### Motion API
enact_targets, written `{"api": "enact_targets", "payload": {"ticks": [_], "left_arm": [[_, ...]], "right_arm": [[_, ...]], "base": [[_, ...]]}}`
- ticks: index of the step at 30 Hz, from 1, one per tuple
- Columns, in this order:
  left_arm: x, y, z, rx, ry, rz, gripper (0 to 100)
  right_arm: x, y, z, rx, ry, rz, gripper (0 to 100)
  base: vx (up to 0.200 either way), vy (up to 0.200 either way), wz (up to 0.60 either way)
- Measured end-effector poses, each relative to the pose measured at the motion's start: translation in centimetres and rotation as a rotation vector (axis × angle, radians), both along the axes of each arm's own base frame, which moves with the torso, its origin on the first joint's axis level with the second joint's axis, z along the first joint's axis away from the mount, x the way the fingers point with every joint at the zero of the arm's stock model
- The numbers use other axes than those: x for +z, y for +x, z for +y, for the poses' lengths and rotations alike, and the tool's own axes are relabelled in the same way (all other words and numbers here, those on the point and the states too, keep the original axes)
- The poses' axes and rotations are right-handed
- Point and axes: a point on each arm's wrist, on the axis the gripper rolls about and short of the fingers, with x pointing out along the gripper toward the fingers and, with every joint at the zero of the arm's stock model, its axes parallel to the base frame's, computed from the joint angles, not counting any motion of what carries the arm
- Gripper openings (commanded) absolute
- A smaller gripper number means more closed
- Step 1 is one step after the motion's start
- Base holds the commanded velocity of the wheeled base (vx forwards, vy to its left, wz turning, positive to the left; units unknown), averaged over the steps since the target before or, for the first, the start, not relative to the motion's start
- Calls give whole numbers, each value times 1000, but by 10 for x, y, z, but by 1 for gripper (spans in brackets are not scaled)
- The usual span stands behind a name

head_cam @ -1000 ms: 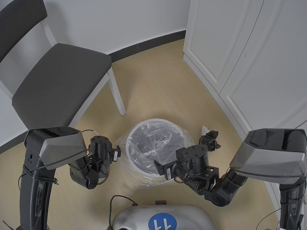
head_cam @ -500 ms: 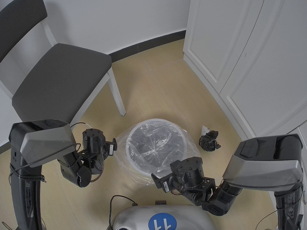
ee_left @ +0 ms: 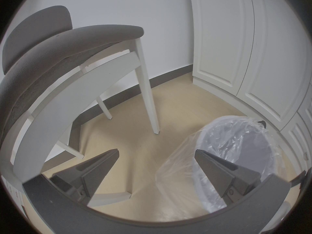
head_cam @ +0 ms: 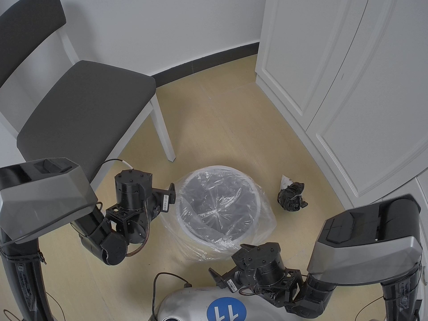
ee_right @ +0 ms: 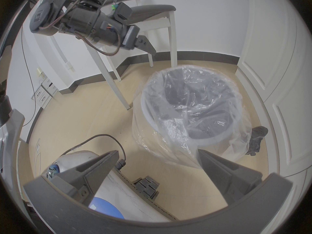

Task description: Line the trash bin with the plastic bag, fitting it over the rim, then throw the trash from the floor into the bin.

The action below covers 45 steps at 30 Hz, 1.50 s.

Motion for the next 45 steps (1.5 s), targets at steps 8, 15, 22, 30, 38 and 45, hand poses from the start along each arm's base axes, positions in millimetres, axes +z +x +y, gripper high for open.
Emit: {"api": "enact_targets", "payload": {"ticks": [8,15,22,30,38,45], "left_arm": [[2,4,-36,-76,58,101,100],[8,11,-76,-128,94,125,100],[-14,30,-99,-63,202,168,100],[-35,26,-101,-30,288,240,100],[-41,-4,-82,-35,337,311,100],[-41,-26,-70,-14,285,341,100]], "right_arm": [[38,-9,-12,20,23,-74,100],[70,0,-34,-27,38,-157,100],[90,24,-65,-127,21,-226,100],[95,33,-78,-168,8,-247,100],[93,36,-80,-174,-2,-247,100],[89,40,-80,-182,-12,-243,100]], "base": [[0,0,0],[0,0,0],[0,0,0],[0,0,0],[0,0,0],[0,0,0]]}}
